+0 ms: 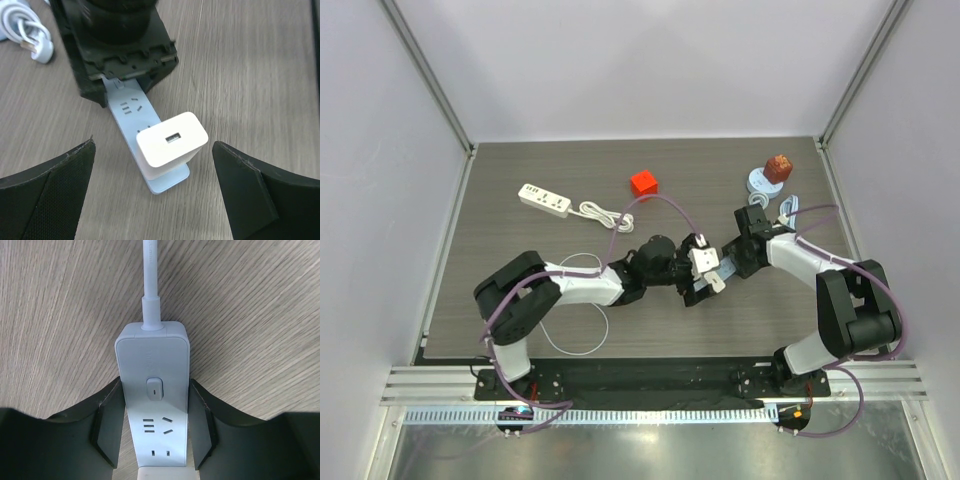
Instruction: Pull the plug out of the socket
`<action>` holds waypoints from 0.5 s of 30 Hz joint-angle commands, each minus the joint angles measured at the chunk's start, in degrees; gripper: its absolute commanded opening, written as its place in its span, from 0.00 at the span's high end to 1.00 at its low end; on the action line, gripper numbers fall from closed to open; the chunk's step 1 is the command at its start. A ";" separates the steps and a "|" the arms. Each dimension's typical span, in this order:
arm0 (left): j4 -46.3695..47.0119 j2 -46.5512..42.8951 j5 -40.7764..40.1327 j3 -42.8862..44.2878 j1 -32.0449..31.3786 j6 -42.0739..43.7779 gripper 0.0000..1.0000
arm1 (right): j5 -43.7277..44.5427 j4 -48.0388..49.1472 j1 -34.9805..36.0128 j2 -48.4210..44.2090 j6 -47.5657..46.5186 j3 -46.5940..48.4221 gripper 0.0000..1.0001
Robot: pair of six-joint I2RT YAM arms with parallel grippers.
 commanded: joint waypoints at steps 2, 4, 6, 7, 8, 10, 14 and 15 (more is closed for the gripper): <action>1.24 3.25 -7.78 2.64 -2.95 7.63 0.00 | -1.75 1.59 0.44 2.02 0.46 1.05 0.62; 0.17 5.36 -9.73 3.70 -3.83 9.29 0.00 | -2.19 1.67 0.44 2.29 0.37 0.96 0.62; -1.76 7.12 -10.17 5.64 -4.35 9.83 0.00 | -2.02 1.67 0.44 2.47 0.20 0.78 0.62; -2.03 7.65 -10.35 6.08 -4.45 9.57 0.00 | -2.02 1.59 0.44 2.38 0.11 0.69 0.62; -2.12 8.00 -10.61 6.86 -4.53 9.48 0.01 | -2.02 1.67 0.44 2.47 0.02 0.69 0.62; -2.47 8.88 -11.49 7.66 -4.53 9.22 0.04 | -2.02 1.67 0.44 2.47 -0.15 0.52 0.62; -4.22 8.80 -11.58 8.72 -4.53 9.21 0.14 | -1.67 1.67 0.44 2.38 -0.77 0.26 0.62; -4.40 8.62 -11.58 8.63 -4.53 9.21 0.16 | -1.58 1.59 0.35 2.20 -0.94 0.17 0.62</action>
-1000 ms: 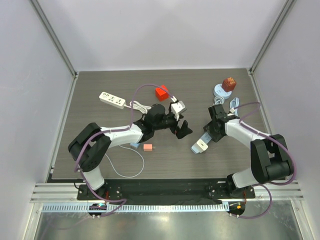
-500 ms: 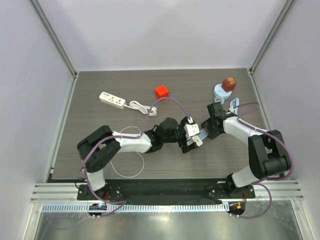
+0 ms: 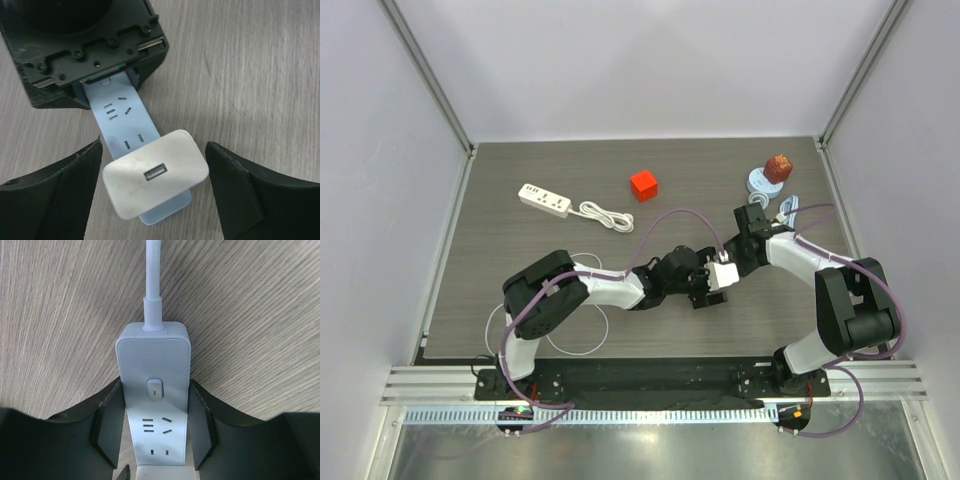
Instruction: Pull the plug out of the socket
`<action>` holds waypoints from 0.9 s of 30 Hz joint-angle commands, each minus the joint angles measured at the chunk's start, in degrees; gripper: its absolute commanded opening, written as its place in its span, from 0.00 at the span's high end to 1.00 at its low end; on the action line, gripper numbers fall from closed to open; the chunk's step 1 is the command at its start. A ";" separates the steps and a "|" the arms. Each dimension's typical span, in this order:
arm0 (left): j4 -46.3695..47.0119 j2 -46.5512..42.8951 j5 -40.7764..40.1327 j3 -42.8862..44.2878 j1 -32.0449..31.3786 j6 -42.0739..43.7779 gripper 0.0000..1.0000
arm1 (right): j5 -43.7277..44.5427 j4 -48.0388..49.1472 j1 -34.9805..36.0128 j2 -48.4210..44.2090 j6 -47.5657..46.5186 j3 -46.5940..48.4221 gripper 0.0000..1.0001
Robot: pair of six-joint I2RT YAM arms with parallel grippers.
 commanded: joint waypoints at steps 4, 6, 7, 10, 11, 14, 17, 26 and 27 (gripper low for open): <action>-2.17 -1.28 -0.45 2.49 0.12 1.13 0.44 | 0.35 0.47 0.35 0.58 -1.87 -0.38 0.61; -3.67 -1.11 -0.01 3.54 0.30 0.69 0.57 | 1.13 0.38 0.35 -0.03 -2.48 -0.56 0.60; -4.90 -1.02 0.25 3.89 0.47 0.34 0.66 | 1.40 0.56 0.27 -0.47 -3.36 -0.64 0.58; -7.27 -0.67 2.62 5.56 1.61 -1.85 0.73 | 2.11 0.56 0.35 -1.18 -5.20 -0.56 0.48; -7.46 -0.58 3.32 6.00 1.88 -2.38 0.78 | 2.19 0.65 0.44 -1.35 -7.13 -0.47 0.45; -6.93 -1.46 5.87 5.66 2.84 -3.88 0.92 | 2.02 0.91 0.44 -1.26 -11.78 0.06 0.32; -5.00 -2.69 6.84 4.34 3.02 -4.50 1.00 | 2.54 1.52 0.44 -1.18 -14.61 -0.47 0.26; 0.89 -4.01 6.58 3.02 3.90 -8.28 1.00 | 1.67 4.33 0.44 -0.21 -18.83 -2.14 0.46; 0.98 -4.10 6.49 2.93 3.90 -8.28 1.00 | 0.19 4.77 0.44 -0.38 -19.53 -2.14 0.39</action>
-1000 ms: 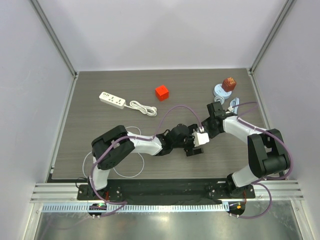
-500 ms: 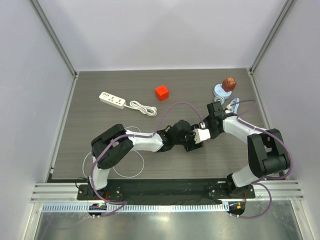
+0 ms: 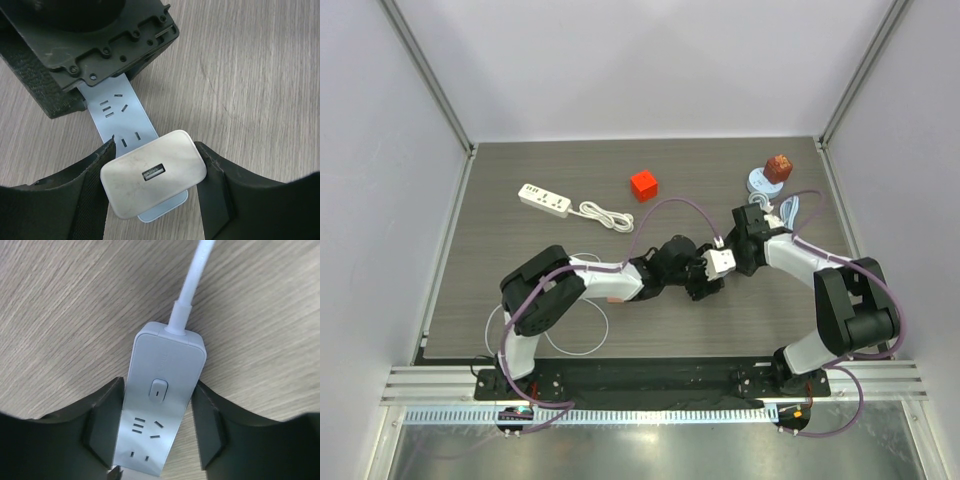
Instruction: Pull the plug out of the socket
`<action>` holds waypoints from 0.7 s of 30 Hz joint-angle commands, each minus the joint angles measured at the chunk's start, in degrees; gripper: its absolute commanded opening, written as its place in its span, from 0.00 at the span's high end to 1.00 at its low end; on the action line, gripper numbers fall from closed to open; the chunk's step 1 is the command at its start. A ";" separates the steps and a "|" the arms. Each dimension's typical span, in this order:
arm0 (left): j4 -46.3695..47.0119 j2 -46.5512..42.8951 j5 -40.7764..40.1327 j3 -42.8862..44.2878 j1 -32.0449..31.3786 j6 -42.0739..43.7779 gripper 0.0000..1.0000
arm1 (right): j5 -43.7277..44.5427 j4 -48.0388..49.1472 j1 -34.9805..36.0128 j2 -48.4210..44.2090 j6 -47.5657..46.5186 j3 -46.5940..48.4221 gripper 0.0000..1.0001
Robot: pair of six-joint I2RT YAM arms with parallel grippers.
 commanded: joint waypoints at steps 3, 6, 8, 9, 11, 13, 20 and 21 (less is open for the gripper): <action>6.23 -4.64 2.36 -0.74 1.83 -2.57 1.00 | -2.65 1.83 -0.02 -1.70 -7.98 -0.74 0.27; 7.90 -5.26 5.00 -1.71 3.58 -5.20 1.00 | -3.80 1.57 0.07 -5.39 -10.89 -0.56 0.23; 8.34 -5.44 6.23 -1.80 5.07 -6.44 1.00 | -5.90 1.83 -0.19 -8.55 -12.12 -1.61 0.16; 8.60 -5.52 6.59 -1.98 5.43 -6.97 1.00 | -6.69 2.00 -0.28 -9.69 -12.47 -2.22 0.11; 10.35 -5.87 7.03 -2.94 6.57 -8.73 1.00 | -9.60 4.10 -0.55 -13.28 -13.18 -4.94 0.05; 13.06 -6.40 8.87 -4.08 7.19 -11.26 1.00 | -12.84 6.04 -0.72 -15.67 -13.27 -8.45 0.00; 20.20 -6.49 13.44 -5.84 8.51 -18.13 1.00 | -19.17 19.30 -0.81 -22.53 -8.27 -17.25 0.03; 21.68 -6.40 13.88 -6.02 8.51 -18.75 1.00 | -19.53 20.54 -0.81 -22.71 -7.56 -17.78 0.04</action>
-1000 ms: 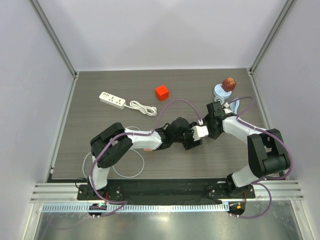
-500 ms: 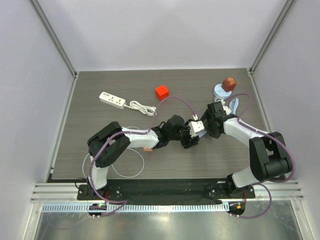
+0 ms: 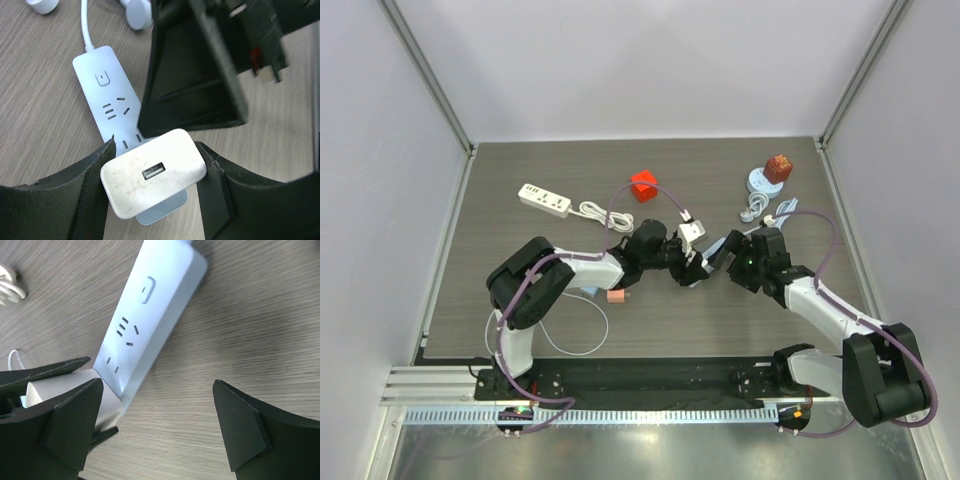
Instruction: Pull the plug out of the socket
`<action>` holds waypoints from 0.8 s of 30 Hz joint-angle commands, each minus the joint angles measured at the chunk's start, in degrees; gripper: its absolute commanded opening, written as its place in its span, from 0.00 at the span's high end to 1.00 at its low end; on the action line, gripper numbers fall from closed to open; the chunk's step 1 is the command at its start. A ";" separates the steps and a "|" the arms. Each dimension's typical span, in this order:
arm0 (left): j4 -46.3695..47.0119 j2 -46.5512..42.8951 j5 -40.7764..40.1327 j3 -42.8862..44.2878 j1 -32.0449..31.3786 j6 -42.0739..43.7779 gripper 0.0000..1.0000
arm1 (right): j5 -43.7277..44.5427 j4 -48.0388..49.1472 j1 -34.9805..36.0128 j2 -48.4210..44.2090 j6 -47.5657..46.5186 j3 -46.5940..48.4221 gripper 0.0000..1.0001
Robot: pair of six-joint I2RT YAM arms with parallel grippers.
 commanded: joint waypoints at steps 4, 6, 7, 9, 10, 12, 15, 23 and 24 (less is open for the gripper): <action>14.08 -4.06 4.64 -0.76 -0.10 -5.80 1.00 | -4.28 14.95 -0.20 -0.68 6.05 -3.46 0.05; 15.30 -4.24 4.82 -1.19 -0.10 -6.32 1.00 | -4.37 16.28 -0.20 -0.15 6.67 -3.98 0.08; 16.01 -4.33 4.91 -1.63 -0.10 -6.59 1.00 | -4.54 16.89 -0.20 0.81 7.02 -4.16 0.09; 17.50 -4.24 5.44 -1.81 -0.01 -7.29 1.00 | -5.15 19.44 -0.20 1.69 8.34 -4.77 0.11; 17.77 -4.15 5.52 -1.81 -0.01 -7.47 1.00 | -6.03 20.75 -0.20 1.96 8.78 -5.91 0.12; 19.08 -3.80 6.31 -1.90 -0.01 -7.82 1.00 | -6.48 24.53 -0.20 2.57 10.19 -7.93 0.14; 23.11 -3.71 6.75 -2.78 0.16 -9.40 1.00 | -6.65 27.79 -0.20 3.72 10.81 -9.17 0.16; 28.41 -3.98 7.02 -4.80 0.51 -11.69 1.00 | -6.92 33.25 -0.20 7.49 11.25 -11.54 0.23; 28.50 -3.89 6.84 -4.63 0.60 -12.30 1.00 | -6.66 32.99 -0.20 8.02 11.33 -11.63 0.24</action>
